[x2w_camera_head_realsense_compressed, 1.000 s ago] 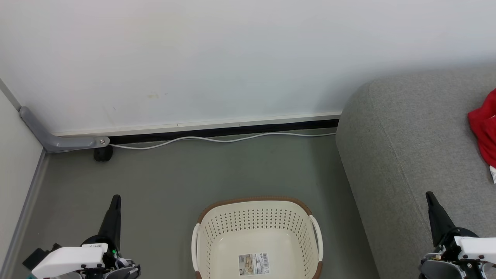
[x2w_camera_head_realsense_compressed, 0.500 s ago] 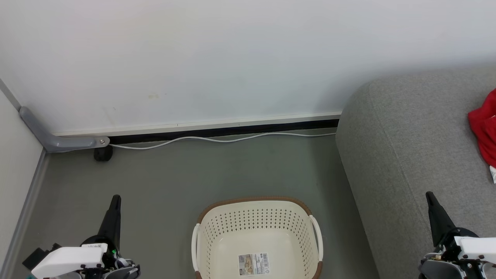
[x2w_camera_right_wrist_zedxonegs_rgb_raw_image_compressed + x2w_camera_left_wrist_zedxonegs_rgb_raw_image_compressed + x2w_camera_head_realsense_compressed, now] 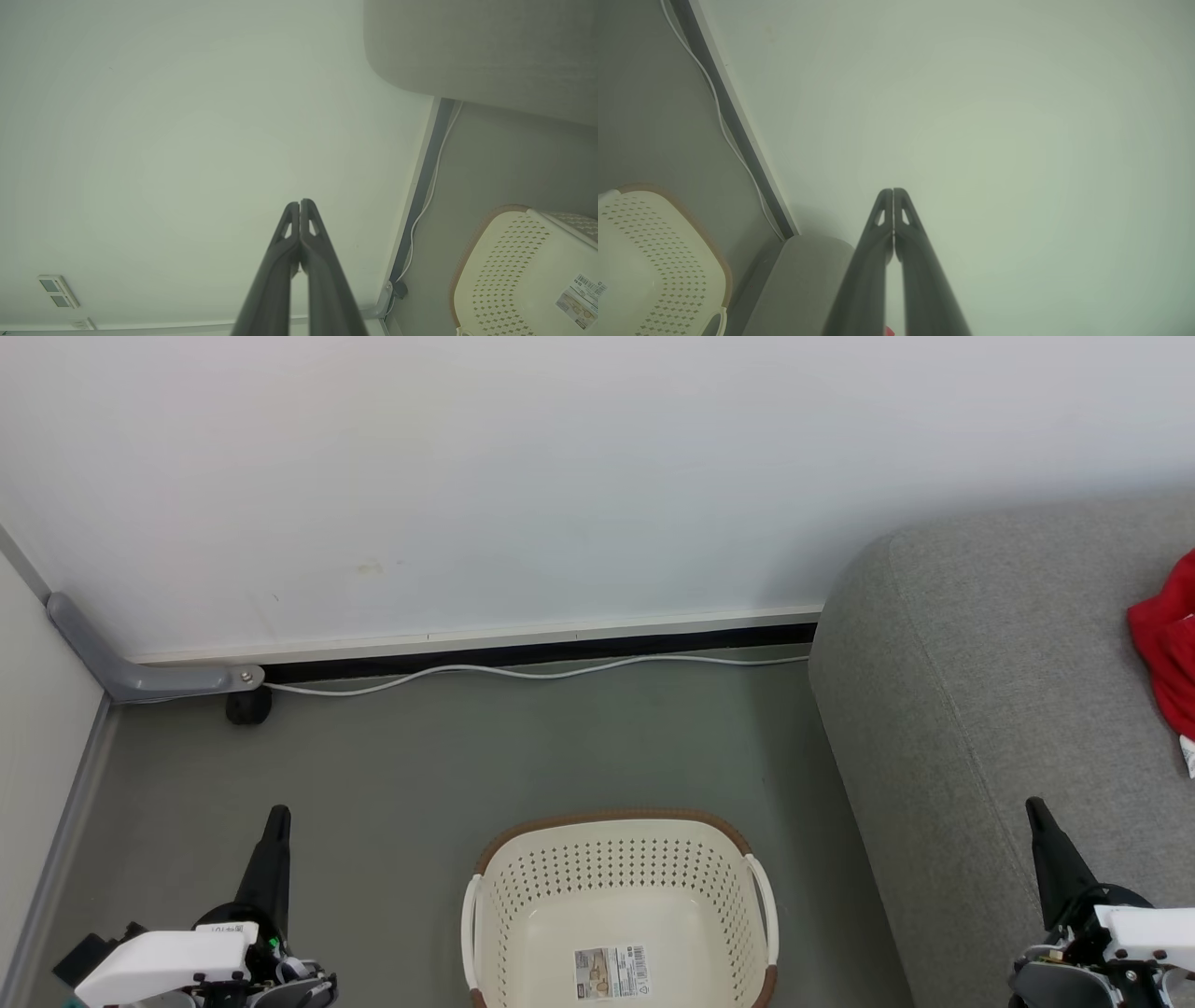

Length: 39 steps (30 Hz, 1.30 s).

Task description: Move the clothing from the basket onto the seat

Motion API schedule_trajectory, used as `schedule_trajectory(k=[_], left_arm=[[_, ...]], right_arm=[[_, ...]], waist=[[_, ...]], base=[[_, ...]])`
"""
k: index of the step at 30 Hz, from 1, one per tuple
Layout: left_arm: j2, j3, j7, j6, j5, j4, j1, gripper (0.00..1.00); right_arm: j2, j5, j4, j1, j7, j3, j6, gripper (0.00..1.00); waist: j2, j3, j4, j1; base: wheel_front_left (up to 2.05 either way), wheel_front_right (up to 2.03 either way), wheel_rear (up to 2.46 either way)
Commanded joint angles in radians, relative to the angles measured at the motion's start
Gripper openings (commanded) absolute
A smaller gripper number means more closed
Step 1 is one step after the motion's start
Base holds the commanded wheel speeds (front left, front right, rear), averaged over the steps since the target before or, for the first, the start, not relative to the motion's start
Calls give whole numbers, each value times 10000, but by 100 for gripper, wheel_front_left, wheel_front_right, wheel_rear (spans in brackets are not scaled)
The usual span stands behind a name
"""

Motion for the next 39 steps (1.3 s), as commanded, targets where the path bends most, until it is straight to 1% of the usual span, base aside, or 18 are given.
schedule_trajectory(k=[1,39], left_arm=[[105,332,57,-75,-1,-276,-571,0],[83,365,83,-75,26,-275,-574,0]], right_arm=[[-118,116,-315,-366,79,167,16,0],[-118,117,-315,-366,78,168,16,0]], waist=[[0,0,0,0],[0,0,0,0]], base=[[0,0,0],[0,0,0]])
